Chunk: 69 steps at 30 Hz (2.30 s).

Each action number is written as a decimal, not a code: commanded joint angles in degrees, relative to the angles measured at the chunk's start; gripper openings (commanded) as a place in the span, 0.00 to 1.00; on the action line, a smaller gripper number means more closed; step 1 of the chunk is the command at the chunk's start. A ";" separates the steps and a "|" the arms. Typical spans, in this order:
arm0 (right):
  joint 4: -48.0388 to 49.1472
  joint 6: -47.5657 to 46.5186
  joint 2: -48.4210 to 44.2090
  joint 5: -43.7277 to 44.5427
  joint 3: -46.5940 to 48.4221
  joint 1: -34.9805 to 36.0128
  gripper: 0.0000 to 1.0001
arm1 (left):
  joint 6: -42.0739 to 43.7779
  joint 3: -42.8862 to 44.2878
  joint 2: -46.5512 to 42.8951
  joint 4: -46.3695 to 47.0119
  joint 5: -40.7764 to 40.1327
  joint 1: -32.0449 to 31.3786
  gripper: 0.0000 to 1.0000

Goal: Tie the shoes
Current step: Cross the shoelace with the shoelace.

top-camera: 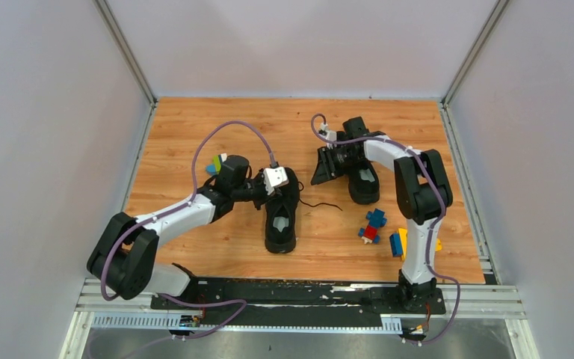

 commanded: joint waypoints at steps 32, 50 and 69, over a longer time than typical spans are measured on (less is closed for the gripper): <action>7.44 6.46 1.82 -15.79 6.84 9.78 0.41 | 9.03 -9.49 -5.37 19.95 -8.24 -2.42 0.00; 3.76 -0.34 -0.22 -9.66 5.88 8.93 0.39 | 11.82 -9.86 -6.62 20.60 -4.26 -2.53 0.00; 1.28 -1.67 1.75 -20.90 5.78 11.09 0.41 | 12.53 -10.74 -6.58 22.06 -5.19 -2.52 0.00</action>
